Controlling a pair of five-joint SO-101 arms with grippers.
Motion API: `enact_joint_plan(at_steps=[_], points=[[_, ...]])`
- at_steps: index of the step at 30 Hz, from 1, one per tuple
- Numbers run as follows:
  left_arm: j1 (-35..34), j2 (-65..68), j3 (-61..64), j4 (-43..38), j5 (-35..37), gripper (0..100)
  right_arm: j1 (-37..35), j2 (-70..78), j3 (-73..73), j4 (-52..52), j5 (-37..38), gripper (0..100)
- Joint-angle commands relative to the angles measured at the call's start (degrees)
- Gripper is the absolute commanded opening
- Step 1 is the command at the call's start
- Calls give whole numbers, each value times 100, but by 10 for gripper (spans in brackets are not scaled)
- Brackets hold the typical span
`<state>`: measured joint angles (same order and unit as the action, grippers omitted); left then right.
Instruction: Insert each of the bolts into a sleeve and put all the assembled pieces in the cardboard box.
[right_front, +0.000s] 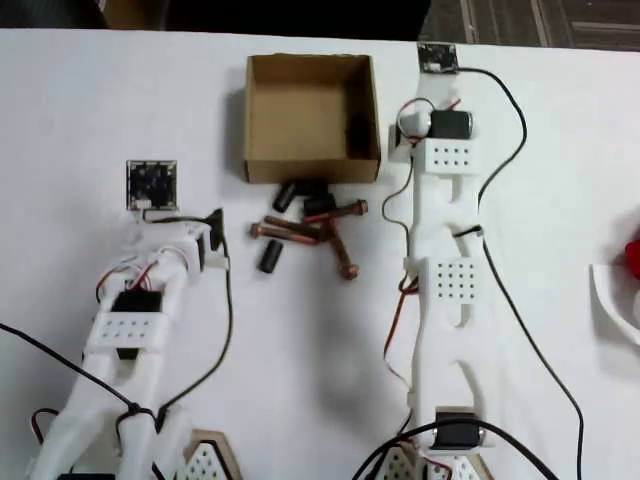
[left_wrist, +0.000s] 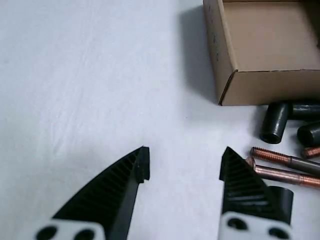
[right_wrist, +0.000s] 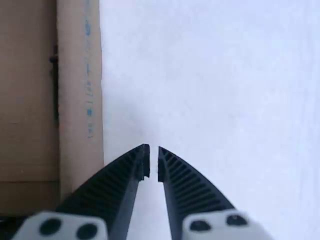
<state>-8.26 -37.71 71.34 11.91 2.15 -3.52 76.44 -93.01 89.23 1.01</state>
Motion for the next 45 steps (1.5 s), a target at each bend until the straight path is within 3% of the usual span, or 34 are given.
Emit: enact_joint_plan(at_steps=[1, 15, 26, 33, 39, 45], points=[[26, -167, -22, -123, -35, 241, -268, -40, -246, 4, 53, 20], [26, -167, -22, -123, -35, 241, -620, -66, -246, 31, 53, 20], [26, -167, -22, -123, -35, 241, -40, -277, -264, 48, 141, 26], [26, -167, -22, -123, -35, 241, 13, -1393, -246, 954, 589, 186], [-79, -167, -31, -123, 0, 241, -101, -1780, -193, 1209, 835, 105], [-387, -176, -13, -316, 18, 241, -268, -2352, 308, 1226, 923, 102]])
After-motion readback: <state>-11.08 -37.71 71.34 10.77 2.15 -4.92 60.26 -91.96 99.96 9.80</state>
